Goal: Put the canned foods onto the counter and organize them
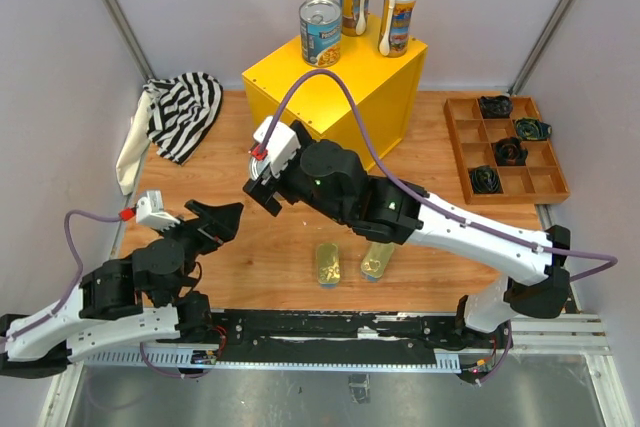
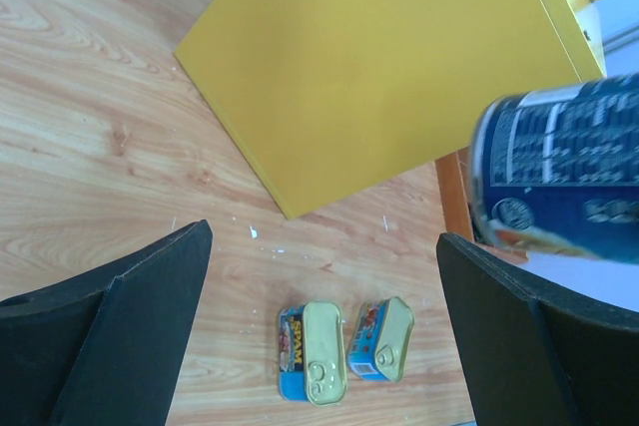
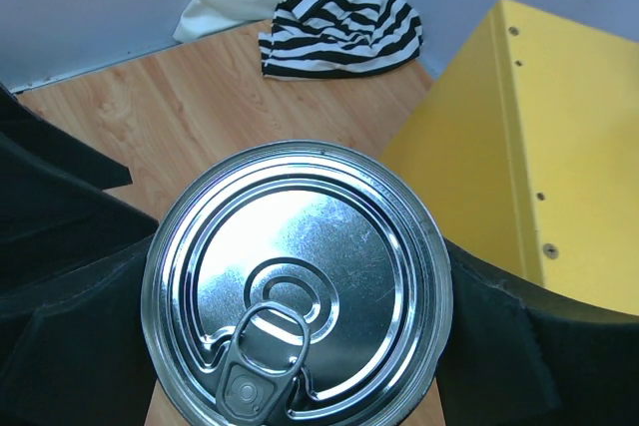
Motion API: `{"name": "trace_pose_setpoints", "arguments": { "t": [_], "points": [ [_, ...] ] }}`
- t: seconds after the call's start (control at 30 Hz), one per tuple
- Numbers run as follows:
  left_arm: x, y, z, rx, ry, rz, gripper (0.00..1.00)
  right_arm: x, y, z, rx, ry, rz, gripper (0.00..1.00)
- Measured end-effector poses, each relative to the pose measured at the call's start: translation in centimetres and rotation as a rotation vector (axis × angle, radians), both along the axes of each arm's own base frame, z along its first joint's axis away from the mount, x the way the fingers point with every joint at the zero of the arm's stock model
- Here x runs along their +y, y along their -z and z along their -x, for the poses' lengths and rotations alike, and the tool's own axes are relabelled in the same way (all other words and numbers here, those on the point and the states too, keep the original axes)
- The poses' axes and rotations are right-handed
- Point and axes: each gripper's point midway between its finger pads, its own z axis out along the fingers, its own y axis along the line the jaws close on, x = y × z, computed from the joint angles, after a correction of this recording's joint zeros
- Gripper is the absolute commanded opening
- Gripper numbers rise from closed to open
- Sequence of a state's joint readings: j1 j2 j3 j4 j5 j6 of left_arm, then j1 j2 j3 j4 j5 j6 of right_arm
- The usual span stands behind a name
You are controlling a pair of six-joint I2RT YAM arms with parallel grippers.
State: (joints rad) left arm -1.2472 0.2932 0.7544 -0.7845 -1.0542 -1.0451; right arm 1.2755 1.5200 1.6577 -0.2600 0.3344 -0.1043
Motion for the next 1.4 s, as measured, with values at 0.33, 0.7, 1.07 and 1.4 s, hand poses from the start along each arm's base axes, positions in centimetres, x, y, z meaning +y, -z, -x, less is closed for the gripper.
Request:
{"name": "trace_pose_setpoints", "arguments": {
  "t": [0.33,0.7,1.07,1.4],
  "points": [
    [-3.0,-0.8,-0.6,-0.035,0.071,-0.1,0.99,-3.2,-4.6,-3.6,-0.056,0.097,-0.045,0.01],
    [-4.8,-0.8,-0.7,-0.06,0.132,-0.155,0.99,-8.0,-10.0,-8.8,-0.113,0.23,-0.126,0.01],
    [-7.7,0.2,-0.5,-0.079,0.242,-0.226,0.99,-10.9,-8.7,-16.0,-0.066,0.356,-0.101,0.0],
    [-11.1,1.3,-0.3,-0.095,0.364,-0.314,0.99,-13.2,-8.2,-20.5,0.004,0.414,-0.13,0.01]
  ]
}}
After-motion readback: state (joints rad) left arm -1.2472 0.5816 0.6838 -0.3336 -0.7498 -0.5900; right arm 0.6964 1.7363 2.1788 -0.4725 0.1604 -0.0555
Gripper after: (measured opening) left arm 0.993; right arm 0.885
